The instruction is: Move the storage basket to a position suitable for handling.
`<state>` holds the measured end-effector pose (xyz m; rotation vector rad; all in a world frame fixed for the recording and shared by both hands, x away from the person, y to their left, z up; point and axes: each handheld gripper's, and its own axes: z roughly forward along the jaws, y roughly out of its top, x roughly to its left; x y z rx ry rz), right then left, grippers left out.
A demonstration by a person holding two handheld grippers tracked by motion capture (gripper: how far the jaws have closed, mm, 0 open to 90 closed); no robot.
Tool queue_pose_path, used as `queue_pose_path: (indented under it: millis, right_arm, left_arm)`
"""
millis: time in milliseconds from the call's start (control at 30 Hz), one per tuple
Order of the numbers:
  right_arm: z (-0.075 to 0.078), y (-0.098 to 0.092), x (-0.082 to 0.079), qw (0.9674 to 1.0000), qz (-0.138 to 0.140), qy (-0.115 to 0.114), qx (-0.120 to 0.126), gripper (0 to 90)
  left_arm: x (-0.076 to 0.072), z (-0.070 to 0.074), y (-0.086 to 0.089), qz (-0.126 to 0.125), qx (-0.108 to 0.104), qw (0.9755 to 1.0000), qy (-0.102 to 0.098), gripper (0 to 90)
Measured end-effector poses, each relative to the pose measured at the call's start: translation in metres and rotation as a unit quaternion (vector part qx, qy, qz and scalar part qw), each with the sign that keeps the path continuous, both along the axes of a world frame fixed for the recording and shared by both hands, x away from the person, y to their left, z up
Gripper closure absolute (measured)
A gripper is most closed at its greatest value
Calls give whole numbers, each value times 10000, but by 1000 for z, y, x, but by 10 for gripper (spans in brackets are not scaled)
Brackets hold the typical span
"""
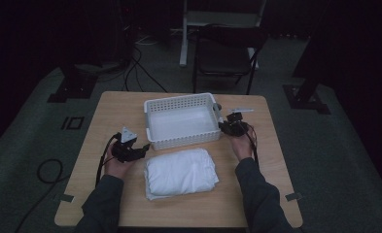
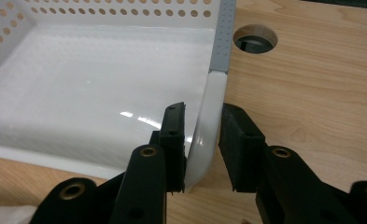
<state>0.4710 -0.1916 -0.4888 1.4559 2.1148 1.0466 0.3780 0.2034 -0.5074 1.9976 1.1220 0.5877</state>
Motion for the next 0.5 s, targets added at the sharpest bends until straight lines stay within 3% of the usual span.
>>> queue_pose_path:
  millis: [500]
  right_arm:
    - [-1, -11, -18, 9998, -44, 107, 168, 665]
  left_arm:
    - [23, 2, -15, -4, 324, 9994, 113, 547]
